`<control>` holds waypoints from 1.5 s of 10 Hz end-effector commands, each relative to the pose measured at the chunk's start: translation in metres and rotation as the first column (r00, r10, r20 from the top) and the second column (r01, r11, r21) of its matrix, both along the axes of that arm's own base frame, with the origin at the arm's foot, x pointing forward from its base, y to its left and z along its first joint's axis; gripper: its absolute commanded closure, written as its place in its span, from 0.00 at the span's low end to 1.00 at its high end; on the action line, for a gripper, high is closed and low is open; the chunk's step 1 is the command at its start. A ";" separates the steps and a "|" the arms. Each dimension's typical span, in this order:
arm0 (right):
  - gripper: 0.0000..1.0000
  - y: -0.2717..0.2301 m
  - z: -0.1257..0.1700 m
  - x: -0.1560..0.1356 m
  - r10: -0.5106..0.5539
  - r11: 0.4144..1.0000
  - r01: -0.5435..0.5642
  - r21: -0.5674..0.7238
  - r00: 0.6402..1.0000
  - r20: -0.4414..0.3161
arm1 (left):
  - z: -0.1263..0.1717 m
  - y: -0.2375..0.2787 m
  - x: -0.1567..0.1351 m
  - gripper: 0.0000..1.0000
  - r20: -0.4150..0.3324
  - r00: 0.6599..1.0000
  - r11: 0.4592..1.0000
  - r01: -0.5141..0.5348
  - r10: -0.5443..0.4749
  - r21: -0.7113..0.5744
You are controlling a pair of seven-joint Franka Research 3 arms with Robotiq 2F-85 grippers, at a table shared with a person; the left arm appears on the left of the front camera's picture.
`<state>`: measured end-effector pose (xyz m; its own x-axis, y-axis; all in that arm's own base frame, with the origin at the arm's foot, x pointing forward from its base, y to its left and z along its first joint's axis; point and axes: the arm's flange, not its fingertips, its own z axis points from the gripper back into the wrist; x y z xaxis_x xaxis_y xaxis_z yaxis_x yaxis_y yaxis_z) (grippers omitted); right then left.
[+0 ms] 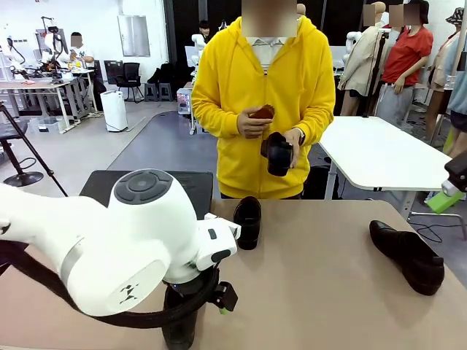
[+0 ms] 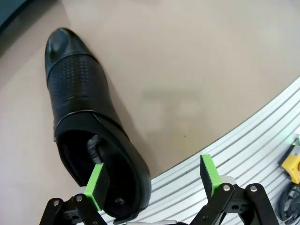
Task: Organize the shoes by placing them on the stand.
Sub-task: Place the Shoe from the middle of the table onto the Shoes Stand.
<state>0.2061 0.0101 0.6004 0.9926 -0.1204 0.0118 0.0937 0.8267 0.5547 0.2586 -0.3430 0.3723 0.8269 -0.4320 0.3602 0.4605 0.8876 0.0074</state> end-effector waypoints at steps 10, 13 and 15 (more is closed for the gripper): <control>0.00 -0.001 0.003 0.001 0.025 0.999 -0.025 0.022 1.000 0.009 | -0.031 -0.010 0.025 1.00 -0.014 0.996 0.992 -0.090 0.091 0.090; 0.00 -0.001 0.003 0.001 0.025 0.999 -0.025 0.022 1.000 0.009 | -0.031 -0.008 0.026 1.00 -0.016 0.995 0.991 -0.094 0.096 0.096; 0.00 -0.001 0.003 0.001 0.025 0.999 -0.025 0.022 1.000 0.009 | -0.025 -0.005 0.024 1.00 -0.012 0.996 0.992 -0.089 0.090 0.092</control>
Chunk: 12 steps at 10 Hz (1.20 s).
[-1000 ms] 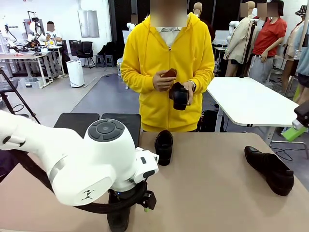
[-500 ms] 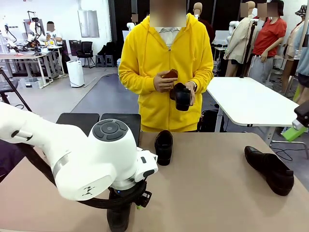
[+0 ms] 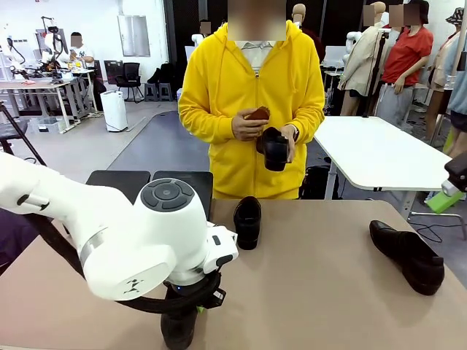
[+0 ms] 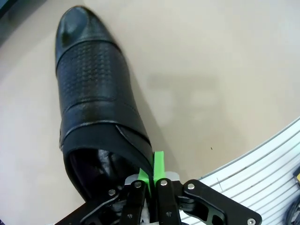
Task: Organize the shoes by placing them on the stand.
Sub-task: Place the Shoe from the middle of the table onto the Shoes Stand.
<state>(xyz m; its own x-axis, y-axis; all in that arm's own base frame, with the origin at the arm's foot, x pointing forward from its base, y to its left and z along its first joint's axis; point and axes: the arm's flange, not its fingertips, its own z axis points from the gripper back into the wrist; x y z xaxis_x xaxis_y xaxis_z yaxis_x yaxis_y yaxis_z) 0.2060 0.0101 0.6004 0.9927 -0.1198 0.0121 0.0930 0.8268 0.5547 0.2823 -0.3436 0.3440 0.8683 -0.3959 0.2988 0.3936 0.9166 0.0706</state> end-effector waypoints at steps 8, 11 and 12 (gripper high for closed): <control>0.00 -0.001 0.003 0.001 0.025 0.999 -0.025 0.022 1.000 0.009 | 0.195 0.151 -0.035 1.00 0.077 0.988 0.982 0.144 -0.135 -0.123; 0.00 -0.001 0.003 0.001 0.025 0.999 -0.025 0.022 1.000 0.009 | 0.208 0.225 -0.005 1.00 0.000 0.997 0.983 0.079 -0.080 -0.165; 0.00 -0.001 0.003 0.001 0.025 0.999 -0.025 0.022 1.000 0.009 | 0.211 0.240 0.004 1.00 0.049 0.999 0.978 0.014 -0.004 -0.207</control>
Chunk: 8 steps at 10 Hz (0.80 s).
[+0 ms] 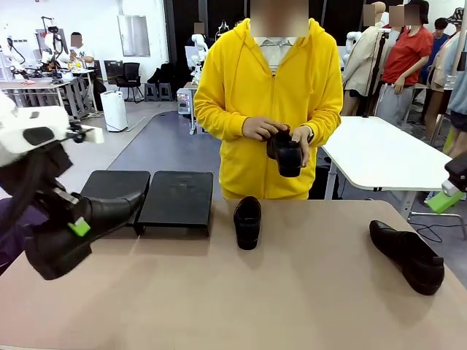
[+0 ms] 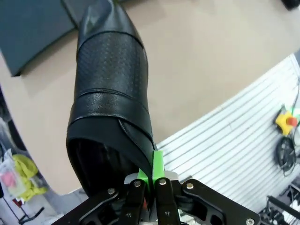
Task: Organize the shoes by placing them on the stand.
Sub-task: Place the Shoe from the middle of the table onto the Shoes Stand.
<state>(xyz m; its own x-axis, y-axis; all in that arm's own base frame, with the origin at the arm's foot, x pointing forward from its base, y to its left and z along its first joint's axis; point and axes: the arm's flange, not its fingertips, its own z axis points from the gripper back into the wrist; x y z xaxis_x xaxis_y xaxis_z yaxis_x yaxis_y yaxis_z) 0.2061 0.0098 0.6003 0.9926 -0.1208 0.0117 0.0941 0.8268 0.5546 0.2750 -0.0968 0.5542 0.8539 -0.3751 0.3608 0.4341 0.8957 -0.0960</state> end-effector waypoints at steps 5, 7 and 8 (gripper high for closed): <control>0.00 0.000 0.004 0.001 0.025 0.999 -0.026 0.023 1.000 0.009 | 0.000 0.000 0.000 1.00 0.000 1.000 1.000 0.000 0.000 0.000; 0.00 0.000 0.004 0.001 0.025 0.999 -0.026 0.023 1.000 0.009 | -0.004 -0.002 0.002 1.00 -0.012 1.000 1.000 -0.023 0.024 0.015; 0.00 0.000 0.004 0.001 0.025 0.999 -0.026 0.023 1.000 0.009 | -0.009 -0.007 0.020 1.00 -0.034 0.999 1.000 0.006 -0.005 0.026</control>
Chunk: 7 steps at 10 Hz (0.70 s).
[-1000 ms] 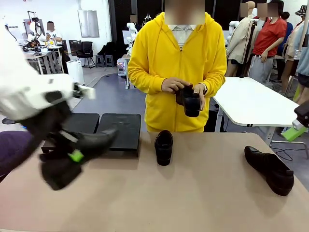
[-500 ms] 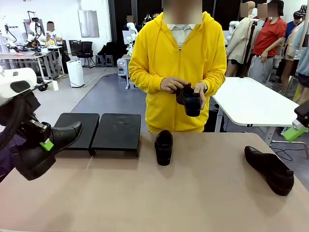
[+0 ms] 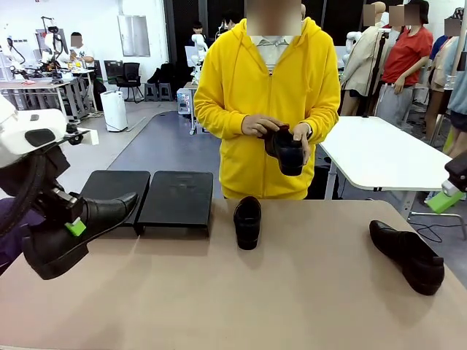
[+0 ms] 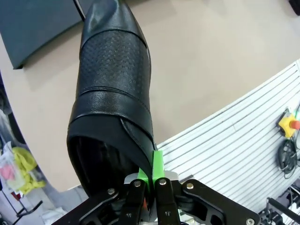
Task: Organize the shoes by placing them on the stand.
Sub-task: Place the Shoe from the middle of the table onto the Shoes Stand.
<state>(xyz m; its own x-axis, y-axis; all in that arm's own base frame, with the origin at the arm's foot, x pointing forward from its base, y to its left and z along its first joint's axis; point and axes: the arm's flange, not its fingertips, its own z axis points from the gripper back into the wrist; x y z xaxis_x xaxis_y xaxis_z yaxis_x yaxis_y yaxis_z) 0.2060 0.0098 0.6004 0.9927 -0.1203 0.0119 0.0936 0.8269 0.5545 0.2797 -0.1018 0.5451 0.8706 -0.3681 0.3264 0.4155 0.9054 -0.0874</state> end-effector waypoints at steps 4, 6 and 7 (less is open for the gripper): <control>0.00 0.000 0.003 0.001 0.025 0.999 -0.025 0.023 1.000 0.009 | -0.010 -0.039 0.163 1.00 0.077 0.996 0.999 0.043 -0.043 -0.001; 0.00 0.000 0.003 0.001 0.025 0.999 -0.025 0.023 1.000 0.009 | -0.035 -0.065 0.233 1.00 0.072 0.997 1.000 -0.026 0.027 -0.013; 0.00 0.000 0.003 0.001 0.025 0.999 -0.025 0.023 1.000 0.009 | -0.044 -0.073 0.255 1.00 0.059 0.995 0.997 -0.078 0.079 -0.029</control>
